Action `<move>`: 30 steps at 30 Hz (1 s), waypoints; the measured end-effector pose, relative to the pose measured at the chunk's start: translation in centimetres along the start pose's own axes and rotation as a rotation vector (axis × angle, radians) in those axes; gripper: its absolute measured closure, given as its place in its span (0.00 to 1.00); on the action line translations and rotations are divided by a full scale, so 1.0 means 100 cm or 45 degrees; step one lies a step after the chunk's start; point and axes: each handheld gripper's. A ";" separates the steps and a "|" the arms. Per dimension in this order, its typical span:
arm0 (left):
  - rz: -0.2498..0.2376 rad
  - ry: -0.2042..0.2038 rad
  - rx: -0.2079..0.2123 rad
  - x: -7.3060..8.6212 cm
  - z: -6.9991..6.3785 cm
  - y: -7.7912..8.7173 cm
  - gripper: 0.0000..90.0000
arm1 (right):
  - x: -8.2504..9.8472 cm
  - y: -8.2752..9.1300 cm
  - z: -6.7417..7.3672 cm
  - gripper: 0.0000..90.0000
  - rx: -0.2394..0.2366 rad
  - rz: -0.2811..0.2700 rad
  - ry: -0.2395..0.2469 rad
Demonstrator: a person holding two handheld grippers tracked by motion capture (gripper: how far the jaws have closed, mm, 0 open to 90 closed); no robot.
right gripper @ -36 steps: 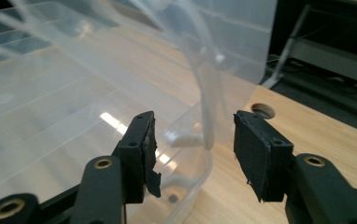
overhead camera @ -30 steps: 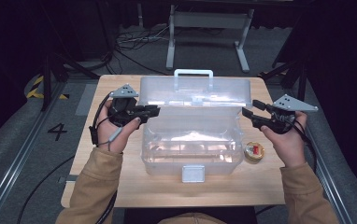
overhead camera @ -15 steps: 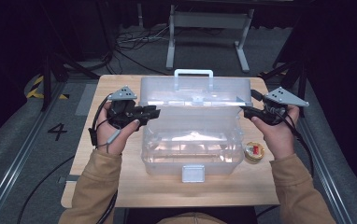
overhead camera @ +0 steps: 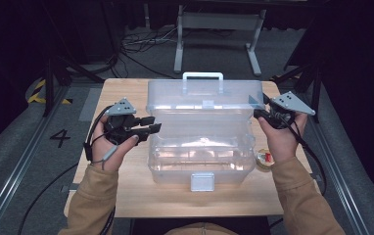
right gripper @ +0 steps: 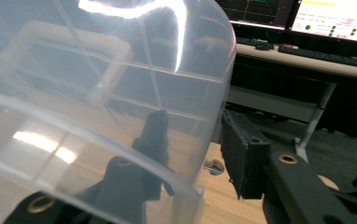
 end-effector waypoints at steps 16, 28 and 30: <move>0.116 -0.159 0.126 0.019 -0.034 0.005 0.66 | -0.015 -0.003 -0.009 0.81 -0.043 0.089 -0.147; 0.282 -0.179 0.232 0.036 -0.037 -0.017 0.66 | -0.029 -0.005 -0.008 0.88 0.044 0.104 -0.139; 0.312 -0.196 0.256 0.037 -0.038 -0.022 0.65 | -0.030 -0.006 -0.008 0.88 0.042 0.109 -0.142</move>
Point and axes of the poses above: each handheld gripper's, and its own axes: y roughly backward along the jaws, x roughly out of its underside, z roughly to its left, and after that the axes turned 7 degrees about z, right-handed
